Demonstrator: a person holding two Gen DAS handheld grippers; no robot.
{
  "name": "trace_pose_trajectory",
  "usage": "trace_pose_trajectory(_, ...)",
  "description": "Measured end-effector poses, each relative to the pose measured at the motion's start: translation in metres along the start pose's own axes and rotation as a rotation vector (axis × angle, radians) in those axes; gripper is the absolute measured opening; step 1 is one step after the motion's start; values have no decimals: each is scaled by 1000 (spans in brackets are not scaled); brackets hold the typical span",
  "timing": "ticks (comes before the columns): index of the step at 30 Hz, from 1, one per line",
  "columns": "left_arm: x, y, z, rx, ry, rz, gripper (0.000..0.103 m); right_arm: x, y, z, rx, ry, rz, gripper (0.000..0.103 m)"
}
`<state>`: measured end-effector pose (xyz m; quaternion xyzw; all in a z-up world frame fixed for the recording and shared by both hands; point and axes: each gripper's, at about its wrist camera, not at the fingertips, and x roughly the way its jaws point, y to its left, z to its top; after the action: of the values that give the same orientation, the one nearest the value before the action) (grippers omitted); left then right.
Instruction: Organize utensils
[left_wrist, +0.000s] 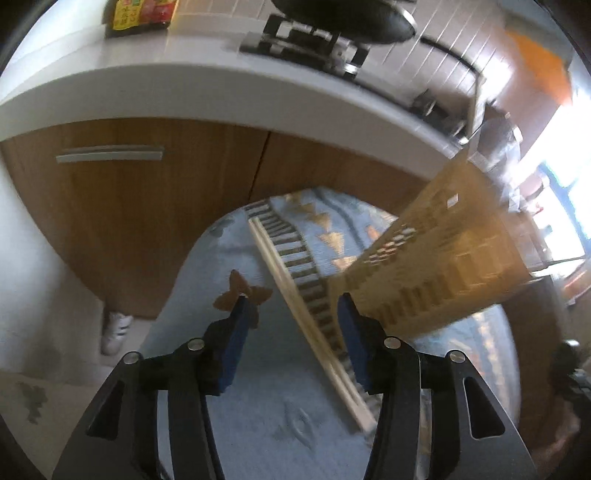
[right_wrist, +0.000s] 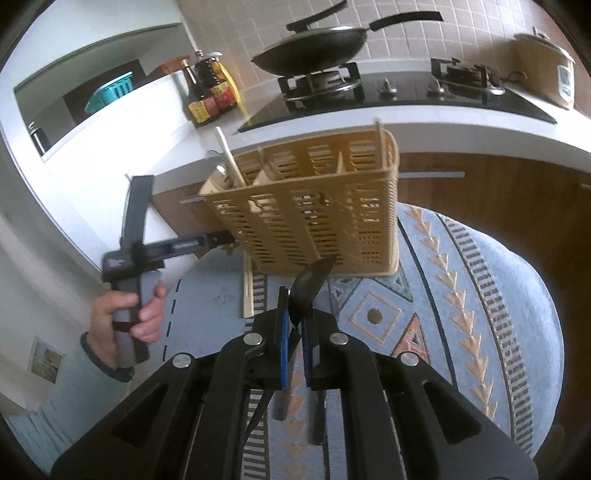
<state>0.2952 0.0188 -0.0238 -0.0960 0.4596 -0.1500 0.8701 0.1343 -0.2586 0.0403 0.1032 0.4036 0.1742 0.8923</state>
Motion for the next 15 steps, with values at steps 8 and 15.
trace_pose_trajectory(8, 27, -14, -10, 52, -14, 110, 47, 2, -16, -5, 35, 8, -9, 5)
trace_pose_trajectory(15, 34, -37, -24, 231, -33, 267, 46, -2, -26, -10, 67, 6, -6, 5)
